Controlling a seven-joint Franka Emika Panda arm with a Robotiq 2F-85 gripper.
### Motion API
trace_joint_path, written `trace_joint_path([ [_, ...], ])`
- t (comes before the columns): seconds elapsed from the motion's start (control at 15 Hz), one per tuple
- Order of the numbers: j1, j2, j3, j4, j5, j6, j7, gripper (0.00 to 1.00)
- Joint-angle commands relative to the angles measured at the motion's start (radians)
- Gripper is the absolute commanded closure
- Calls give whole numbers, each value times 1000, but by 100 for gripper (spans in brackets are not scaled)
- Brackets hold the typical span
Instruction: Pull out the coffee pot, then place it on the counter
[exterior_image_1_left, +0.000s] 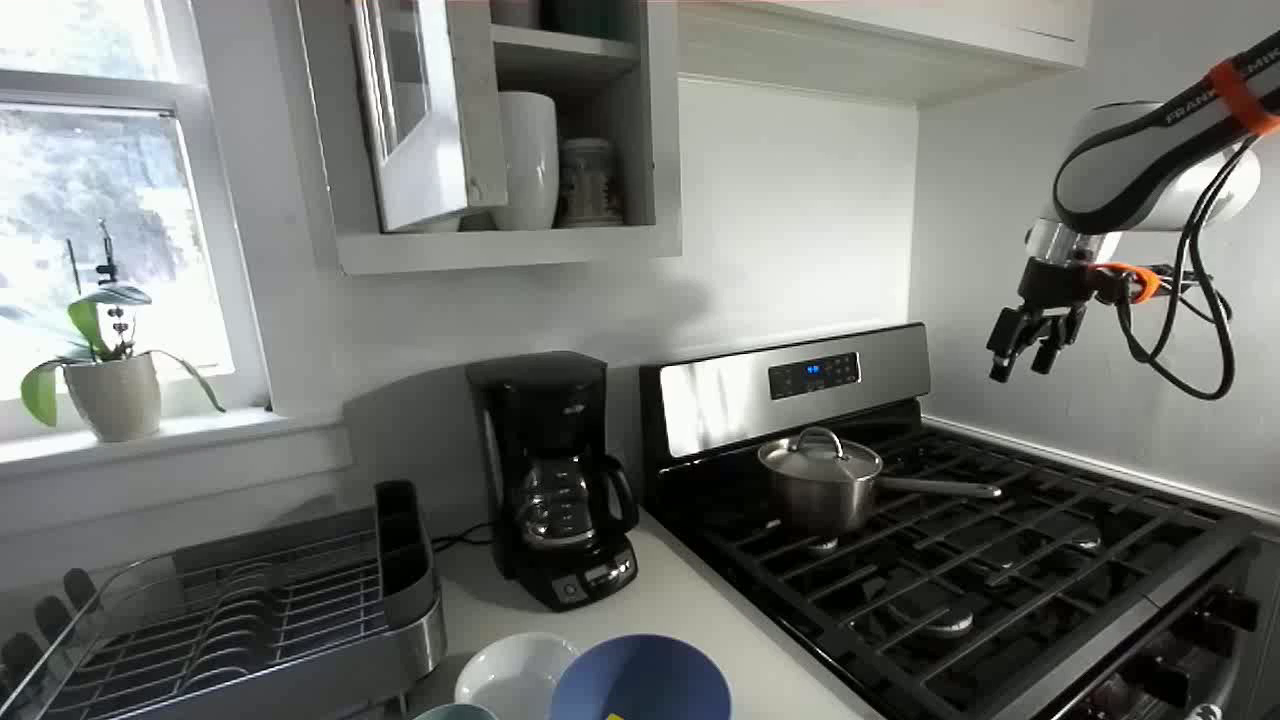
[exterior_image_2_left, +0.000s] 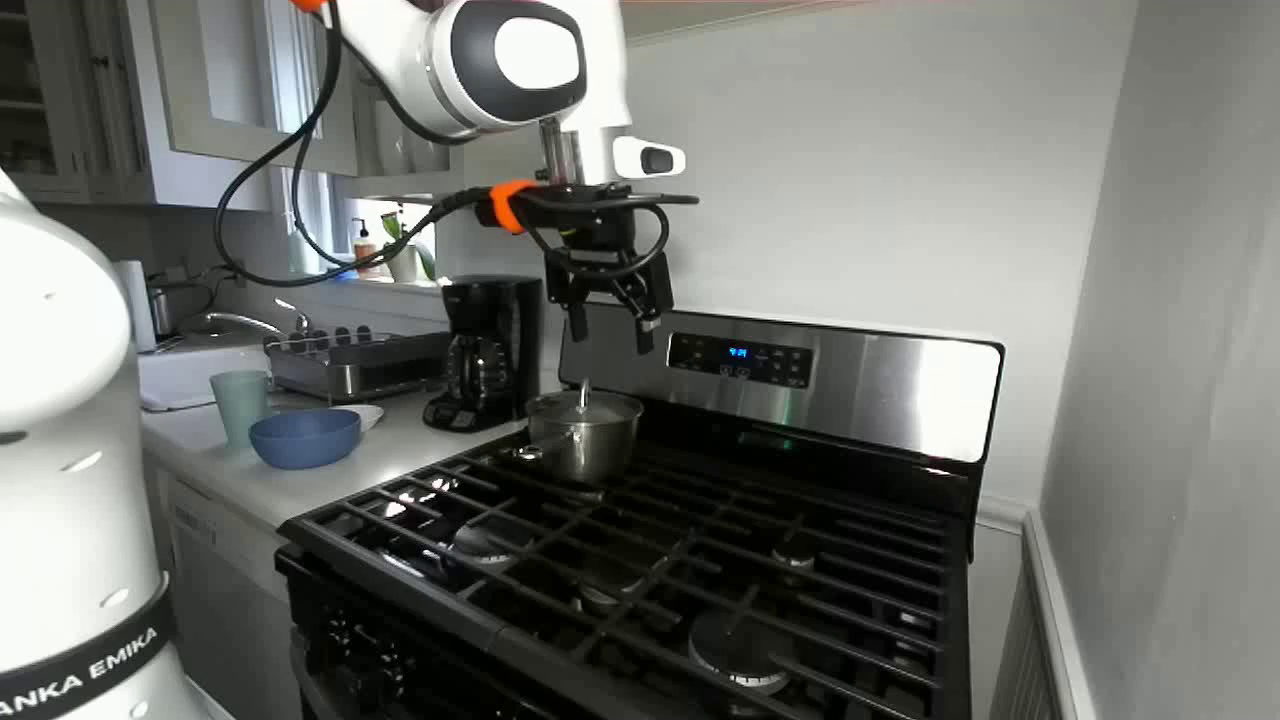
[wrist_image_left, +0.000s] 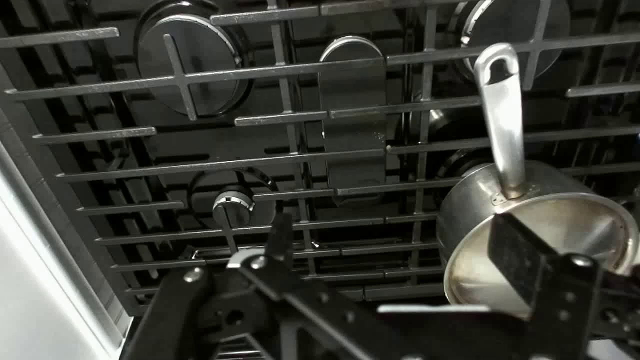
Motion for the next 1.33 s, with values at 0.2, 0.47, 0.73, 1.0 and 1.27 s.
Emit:
trace_joint_path([
  [0.2,-10,1,10,2,8,-2,-5,0],
  [0.47,23,6,44,17,11,-8,-7,0],
  [0.73,103,-11,120,36,24,-27,-14,0],
  [1.0,224,7,159,68,80,-23,-70,0],
  [1.27,335,63,199,104,148,-23,-104,0],
])
